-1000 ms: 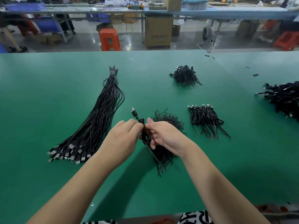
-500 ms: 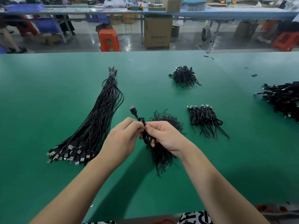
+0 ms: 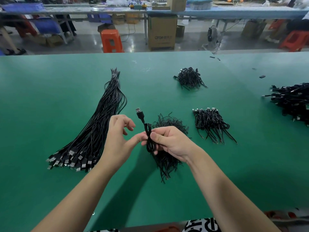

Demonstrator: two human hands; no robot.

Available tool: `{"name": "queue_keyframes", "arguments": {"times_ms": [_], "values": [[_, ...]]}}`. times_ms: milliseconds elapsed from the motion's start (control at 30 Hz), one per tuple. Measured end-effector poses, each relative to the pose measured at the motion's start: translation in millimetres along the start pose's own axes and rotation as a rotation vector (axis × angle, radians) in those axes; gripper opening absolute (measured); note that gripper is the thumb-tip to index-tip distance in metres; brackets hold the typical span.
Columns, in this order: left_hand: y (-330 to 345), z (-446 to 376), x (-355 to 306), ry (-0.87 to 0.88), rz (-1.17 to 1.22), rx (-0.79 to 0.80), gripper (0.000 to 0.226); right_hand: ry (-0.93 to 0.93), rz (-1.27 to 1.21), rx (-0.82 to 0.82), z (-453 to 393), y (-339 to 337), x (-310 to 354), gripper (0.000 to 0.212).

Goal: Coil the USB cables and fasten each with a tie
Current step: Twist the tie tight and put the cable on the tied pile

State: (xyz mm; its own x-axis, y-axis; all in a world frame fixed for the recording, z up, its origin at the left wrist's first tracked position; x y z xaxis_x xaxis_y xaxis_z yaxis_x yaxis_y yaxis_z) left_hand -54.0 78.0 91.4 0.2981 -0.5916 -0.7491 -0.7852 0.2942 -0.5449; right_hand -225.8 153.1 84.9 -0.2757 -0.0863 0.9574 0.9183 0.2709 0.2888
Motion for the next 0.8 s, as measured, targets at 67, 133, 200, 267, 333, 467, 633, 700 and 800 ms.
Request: {"name": "queue_keyframes", "arguments": {"times_ms": [67,133,200,267,333,467,633,700,800], "values": [[2.3,-0.9,3.9,-0.011,0.000,-0.003,0.038,-0.006,0.000,-0.039,-1.1,-2.1,-1.0,0.019],[5.0,-2.7,8.6,-0.011,-0.006,-0.005,0.036,0.001,0.015,-0.086,-2.0,-4.1,-1.2,0.017],[9.1,-6.0,17.6,-0.006,-0.028,0.007,0.033,0.027,0.035,-0.164,-2.5,-7.7,-0.3,0.015],[13.6,-9.1,35.4,-0.038,-0.108,0.033,0.032,0.075,0.080,-0.266,-2.4,-15.6,2.4,0.014],[17.7,-10.4,62.7,-0.109,-0.305,0.032,0.030,0.156,0.176,-0.386,-0.1,-28.8,9.6,0.012],[27.1,-4.8,120.8,-0.346,-0.709,0.214,0.048,0.378,0.567,-0.573,7.3,-68.3,30.1,0.011],[35.4,14.4,154.3,-0.381,-0.817,0.301,0.052,0.644,0.930,-0.742,11.8,-137.1,53.8,0.020],[36.3,16.7,156.6,-0.368,-0.813,0.265,0.049,0.727,0.916,-0.810,11.8,-165.4,61.8,0.024],[36.3,16.9,157.4,-0.371,-0.798,0.247,0.045,0.809,0.797,-0.876,6.1,-198.2,68.5,0.024]]}}
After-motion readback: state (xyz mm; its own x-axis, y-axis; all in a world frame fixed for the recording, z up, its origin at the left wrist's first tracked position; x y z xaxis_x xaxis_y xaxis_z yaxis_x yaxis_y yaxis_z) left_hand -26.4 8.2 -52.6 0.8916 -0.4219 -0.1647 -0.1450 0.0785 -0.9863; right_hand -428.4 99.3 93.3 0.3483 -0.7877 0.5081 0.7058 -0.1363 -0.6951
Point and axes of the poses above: each hand's wrist, its own z-axis away from the middle knuckle, its own y-axis out of the palm, x = y × z, the point moved 1 cm from there along -z, towards the middle knuckle, and after that the axes turned 10 degrees about x, right-handed, at the moved point
